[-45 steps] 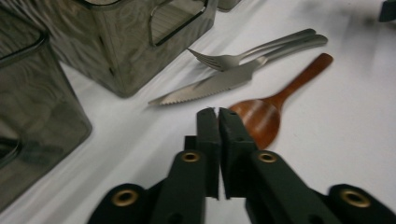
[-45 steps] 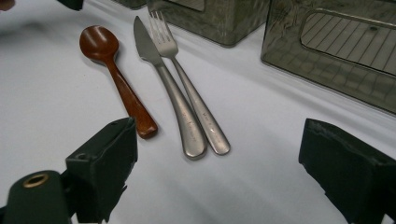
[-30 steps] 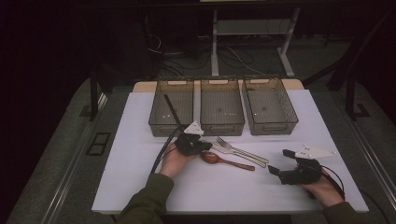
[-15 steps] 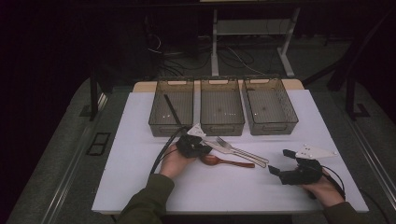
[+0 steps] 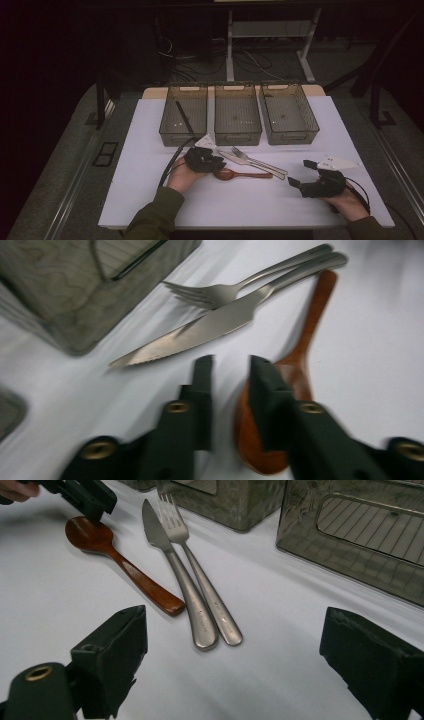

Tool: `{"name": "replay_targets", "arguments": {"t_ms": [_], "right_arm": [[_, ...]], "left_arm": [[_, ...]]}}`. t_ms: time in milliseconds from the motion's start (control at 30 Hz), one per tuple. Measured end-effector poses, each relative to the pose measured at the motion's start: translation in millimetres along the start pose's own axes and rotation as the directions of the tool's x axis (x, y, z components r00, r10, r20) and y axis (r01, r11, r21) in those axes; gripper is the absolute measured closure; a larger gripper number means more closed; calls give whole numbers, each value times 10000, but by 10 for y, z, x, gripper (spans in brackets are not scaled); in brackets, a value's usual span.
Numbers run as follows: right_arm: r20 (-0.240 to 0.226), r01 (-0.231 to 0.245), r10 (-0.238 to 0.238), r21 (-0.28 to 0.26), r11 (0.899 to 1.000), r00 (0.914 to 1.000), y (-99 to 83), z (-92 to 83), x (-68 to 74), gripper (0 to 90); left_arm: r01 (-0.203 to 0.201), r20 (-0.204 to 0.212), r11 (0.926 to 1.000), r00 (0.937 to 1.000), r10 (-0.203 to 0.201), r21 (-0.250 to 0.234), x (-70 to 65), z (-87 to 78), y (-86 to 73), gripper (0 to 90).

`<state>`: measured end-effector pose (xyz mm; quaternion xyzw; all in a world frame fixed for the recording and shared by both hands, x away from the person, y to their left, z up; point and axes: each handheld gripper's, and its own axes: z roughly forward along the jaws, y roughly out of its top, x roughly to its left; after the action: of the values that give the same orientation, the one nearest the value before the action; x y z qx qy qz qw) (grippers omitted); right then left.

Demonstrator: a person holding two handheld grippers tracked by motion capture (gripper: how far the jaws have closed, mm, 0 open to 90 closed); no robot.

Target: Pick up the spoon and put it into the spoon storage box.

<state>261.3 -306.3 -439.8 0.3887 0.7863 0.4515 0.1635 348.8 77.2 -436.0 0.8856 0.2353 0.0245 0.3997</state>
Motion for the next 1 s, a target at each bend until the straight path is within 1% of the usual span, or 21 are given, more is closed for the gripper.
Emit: {"name": "replay_targets", "arguments": {"t_ms": [67,133,167,233,300,333,400,433,533,567,667,700,767,800,867,1000], "right_arm": [[5,-20,20,22,10000,10000,-2,0,-3,111],[15,30,-30,5,10000,10000,-4,0,-7,111],[15,-25,25,7,10000,10000,-3,-3,-4,111],[16,-25,25,7,10000,10000,-3,-3,-6,111],[11,-26,26,39,10000,10000,-4,-1,-6,111],[13,-22,22,34,10000,10000,-4,-2,-5,111],[9,-1,1,23,10000,10000,-4,-1,-5,111],[18,-16,16,36,10000,10000,-5,-1,-5,111],[27,5,-5,40,10000,10000,-4,-1,-4,111],[35,22,-22,32,10000,10000,-5,-1,-4,111],[54,50,-51,52,10000,10000,-5,0,-2,111],[58,59,-59,60,10000,10000,-6,0,-1,111],[62,69,-69,82,9999,10000,-6,0,-1,111],[69,66,-67,81,9999,10000,-6,1,-1,111],[78,76,-77,80,9999,9999,-7,1,-2,111],[82,90,-90,86,9999,9999,-8,0,-3,111]], "left_arm": [[-32,18,10000,10000,32,0,-36,-2,-4,587],[-34,48,10000,10000,34,-21,-48,-5,-10,514],[5,96,10000,10000,-5,-45,-54,-7,-14,483],[-25,165,10000,9999,25,13,-59,-9,-21,455],[10,263,10000,9997,-11,16,-61,2,-29,445],[4,239,10000,9997,-6,70,-61,6,-31,441],[-28,287,9999,9996,25,121,-58,24,-36,439],[-121,281,9998,9995,118,132,-52,31,-39,439],[-120,321,9996,9994,111,256,-57,49,-51,438],[-63,321,9996,9995,54,289,-62,52,-55,439],[-164,348,9993,9993,152,347,-65,60,-58,439],[-32,377,9994,9993,18,357,-79,62,-60,440],[-217,397,9990,9990,202,395,-81,71,-57,443],[-63,423,9991,9991,46,411,-99,77,-61,444],[-297,450,9984,9986,276,471,-95,84,-61,445],[-366,445,9973,9984,338,633,-113,96,-70,453]]}}
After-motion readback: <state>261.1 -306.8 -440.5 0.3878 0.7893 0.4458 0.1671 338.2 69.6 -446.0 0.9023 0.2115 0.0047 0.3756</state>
